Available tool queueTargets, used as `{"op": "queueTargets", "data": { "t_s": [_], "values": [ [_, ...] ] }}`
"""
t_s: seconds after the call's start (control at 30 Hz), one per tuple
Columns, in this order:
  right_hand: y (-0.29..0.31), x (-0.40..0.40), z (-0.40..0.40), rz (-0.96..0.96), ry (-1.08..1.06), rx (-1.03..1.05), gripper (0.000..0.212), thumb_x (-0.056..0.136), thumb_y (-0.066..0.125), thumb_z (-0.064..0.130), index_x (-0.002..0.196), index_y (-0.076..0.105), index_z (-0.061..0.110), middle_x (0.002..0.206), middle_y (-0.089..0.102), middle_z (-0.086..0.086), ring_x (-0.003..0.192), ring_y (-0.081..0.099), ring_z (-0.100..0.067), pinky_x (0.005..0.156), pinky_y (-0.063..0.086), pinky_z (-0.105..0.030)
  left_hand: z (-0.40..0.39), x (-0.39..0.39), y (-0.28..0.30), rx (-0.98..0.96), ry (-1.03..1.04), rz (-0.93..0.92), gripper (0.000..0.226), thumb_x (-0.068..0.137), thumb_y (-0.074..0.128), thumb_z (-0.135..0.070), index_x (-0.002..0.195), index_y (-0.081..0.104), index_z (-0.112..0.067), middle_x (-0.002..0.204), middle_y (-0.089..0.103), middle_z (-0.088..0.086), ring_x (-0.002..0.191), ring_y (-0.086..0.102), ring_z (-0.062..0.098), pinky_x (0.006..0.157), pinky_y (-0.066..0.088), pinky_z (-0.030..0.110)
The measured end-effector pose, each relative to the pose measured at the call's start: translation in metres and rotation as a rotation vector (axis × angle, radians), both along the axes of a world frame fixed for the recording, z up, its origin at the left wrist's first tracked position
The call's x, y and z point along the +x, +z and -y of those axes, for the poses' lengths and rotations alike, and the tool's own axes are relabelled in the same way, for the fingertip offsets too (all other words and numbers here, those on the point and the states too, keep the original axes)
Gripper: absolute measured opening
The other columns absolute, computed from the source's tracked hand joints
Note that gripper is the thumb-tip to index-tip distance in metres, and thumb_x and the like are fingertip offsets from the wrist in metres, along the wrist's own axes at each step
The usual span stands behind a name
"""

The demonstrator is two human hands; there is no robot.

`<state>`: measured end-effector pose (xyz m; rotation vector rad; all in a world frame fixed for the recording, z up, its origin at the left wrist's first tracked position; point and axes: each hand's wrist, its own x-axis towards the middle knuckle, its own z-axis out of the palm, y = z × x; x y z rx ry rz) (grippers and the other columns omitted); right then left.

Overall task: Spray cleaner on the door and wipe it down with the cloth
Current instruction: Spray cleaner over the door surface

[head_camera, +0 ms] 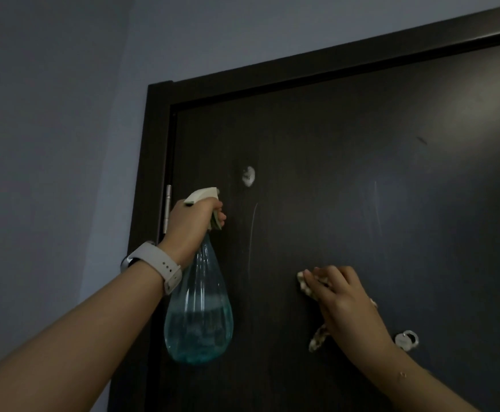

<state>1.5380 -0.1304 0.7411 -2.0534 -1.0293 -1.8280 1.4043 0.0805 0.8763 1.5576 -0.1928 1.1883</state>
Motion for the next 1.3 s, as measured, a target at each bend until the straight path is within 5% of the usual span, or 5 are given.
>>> {"op": "queueTargets", "data": {
  "t_s": [0.17, 0.33, 0.67, 0.97, 1.3],
  "values": [
    [-0.009, -0.012, -0.004, -0.086, 0.124, 0.044, 0.055, 0.067, 0.079, -0.003, 0.119, 0.066, 0.008, 0.112, 0.058, -0.006, 0.100, 0.057, -0.026, 0.076, 0.051, -0.027, -0.005, -0.022, -0.038, -0.004, -0.019, -0.031, 0.008, 0.090, 0.058, -0.013, 0.095, 0.064, -0.013, 0.077, 0.070, 0.006, 0.077, 0.067, 0.018, 0.073, 0.048, 0.028],
    [-0.047, -0.032, -0.006, -0.120, 0.178, 0.035, 0.053, 0.071, 0.074, -0.009, 0.121, 0.066, 0.006, 0.113, 0.060, -0.007, 0.101, 0.054, -0.025, 0.083, 0.042, -0.024, -0.011, -0.041, -0.118, 0.049, 0.008, -0.113, 0.008, 0.091, 0.060, -0.020, 0.095, 0.066, -0.022, 0.088, 0.073, 0.009, 0.088, 0.069, 0.018, 0.082, 0.051, 0.034],
    [-0.112, -0.033, -0.002, -0.283, 0.131, -0.114, 0.054, 0.075, 0.070, -0.008, 0.125, 0.062, 0.010, 0.117, 0.056, -0.008, 0.106, 0.054, -0.026, 0.082, 0.052, -0.034, -0.012, -0.034, -0.259, 0.002, 0.008, -0.369, 0.021, 0.092, 0.059, -0.026, 0.079, 0.069, -0.013, 0.081, 0.071, 0.002, 0.082, 0.064, 0.012, 0.075, 0.043, 0.026],
    [-0.121, -0.021, 0.004, -0.239, 0.066, -0.142, 0.061, 0.071, 0.074, -0.006, 0.128, 0.059, 0.009, 0.121, 0.055, -0.011, 0.107, 0.052, -0.031, 0.080, 0.054, -0.037, 0.005, -0.025, -0.287, -0.029, 0.065, -0.415, 0.035, 0.092, 0.061, -0.030, 0.068, 0.068, -0.006, 0.063, 0.067, 0.004, 0.057, 0.060, 0.005, 0.063, 0.044, 0.021],
    [-0.078, -0.033, 0.038, -0.086, 0.145, -0.093, 0.050, 0.072, 0.069, -0.013, 0.120, 0.065, 0.003, 0.112, 0.059, -0.014, 0.101, 0.053, -0.032, 0.078, 0.050, -0.039, 0.027, -0.033, -0.259, 0.051, 0.037, -0.282, 0.023, 0.092, 0.060, -0.028, 0.078, 0.069, -0.011, 0.071, 0.070, 0.002, 0.062, 0.062, 0.000, 0.057, 0.043, 0.007]
  ]
}}
